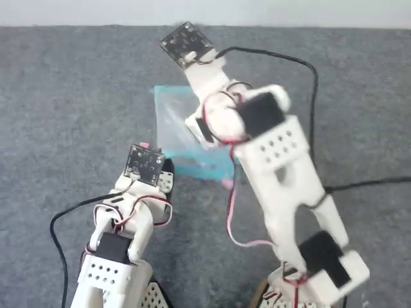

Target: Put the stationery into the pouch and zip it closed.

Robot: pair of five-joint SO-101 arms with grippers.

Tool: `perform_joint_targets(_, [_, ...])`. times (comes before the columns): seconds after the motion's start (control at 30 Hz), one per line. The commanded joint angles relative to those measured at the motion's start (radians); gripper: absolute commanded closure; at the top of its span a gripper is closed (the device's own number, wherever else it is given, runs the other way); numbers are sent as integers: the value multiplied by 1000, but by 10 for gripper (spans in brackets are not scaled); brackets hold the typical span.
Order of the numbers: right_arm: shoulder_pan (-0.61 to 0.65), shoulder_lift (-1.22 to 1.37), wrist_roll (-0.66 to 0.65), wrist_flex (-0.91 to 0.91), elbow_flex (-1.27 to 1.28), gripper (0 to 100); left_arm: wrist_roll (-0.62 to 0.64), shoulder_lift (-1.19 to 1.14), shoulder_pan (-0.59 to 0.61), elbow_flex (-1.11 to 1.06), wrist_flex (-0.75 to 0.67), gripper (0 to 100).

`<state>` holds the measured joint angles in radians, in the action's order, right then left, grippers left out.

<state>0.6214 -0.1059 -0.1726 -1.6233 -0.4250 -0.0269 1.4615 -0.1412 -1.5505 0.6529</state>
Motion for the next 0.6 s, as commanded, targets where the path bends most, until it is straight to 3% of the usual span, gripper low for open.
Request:
perform_joint_targets(0.0, [-16, -157, -25, 36, 107, 805, -6, 17, 2, 12, -23, 988])
perform_joint_targets(0.17, [-64, -372, -35, 188, 457, 805, -6, 17, 2, 12, -23, 988])
perform_joint_targets(0.37, [-191, -585, -155, 209, 802, 805, -6, 17, 0, 12, -26, 988])
perform_joint_targets(0.57, [-341, -615, -313, 252, 1082, 805, -6, 17, 0, 12, -26, 988])
